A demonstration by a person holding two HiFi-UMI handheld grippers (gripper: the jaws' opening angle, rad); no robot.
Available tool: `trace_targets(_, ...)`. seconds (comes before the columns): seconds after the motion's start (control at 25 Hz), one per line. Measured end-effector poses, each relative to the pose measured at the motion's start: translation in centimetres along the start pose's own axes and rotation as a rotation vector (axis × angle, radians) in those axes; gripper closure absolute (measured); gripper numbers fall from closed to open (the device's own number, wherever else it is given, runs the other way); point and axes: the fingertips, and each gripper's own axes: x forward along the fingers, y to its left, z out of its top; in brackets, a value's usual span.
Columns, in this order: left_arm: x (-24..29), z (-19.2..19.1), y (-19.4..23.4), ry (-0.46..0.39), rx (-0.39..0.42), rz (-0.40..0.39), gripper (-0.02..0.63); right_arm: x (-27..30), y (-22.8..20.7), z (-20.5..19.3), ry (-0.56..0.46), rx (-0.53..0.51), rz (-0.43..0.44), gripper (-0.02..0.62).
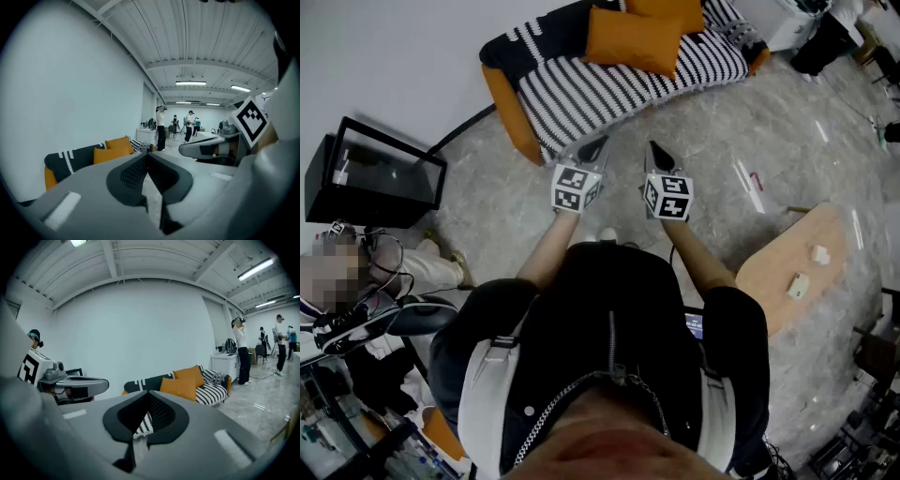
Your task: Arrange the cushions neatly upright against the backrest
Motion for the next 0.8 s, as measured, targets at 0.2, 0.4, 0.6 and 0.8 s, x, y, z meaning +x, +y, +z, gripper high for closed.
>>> trace_targets(0.2, 0.8, 0.3, 1.4, 0.001, 0.016, -0.001, 0.595, 1.4, 0.4, 0.7, -0.019, -0.015, -0.003, 0.594)
trace_targets(0.4, 1.4, -0.4, 2.4, 0.006, 0.017, -0.012, 0.595, 2.2, 0.5, 1.0, -0.032, -0.013, -0.012, 0.594)
trace_targets(0.6, 1.9, -0.8, 3.1, 0.019, 0.003, -0.019, 0.595, 2.8, 0.1, 1.4, -0.041, -0.012, -0.036, 0.592)
trace_targets(0.8, 2.3, -0.7, 4.0, 0.018, 0.001, -0.035, 0.595, 3.5, 0.1, 1.4, -0.039, -0.005, -0.057, 0.592)
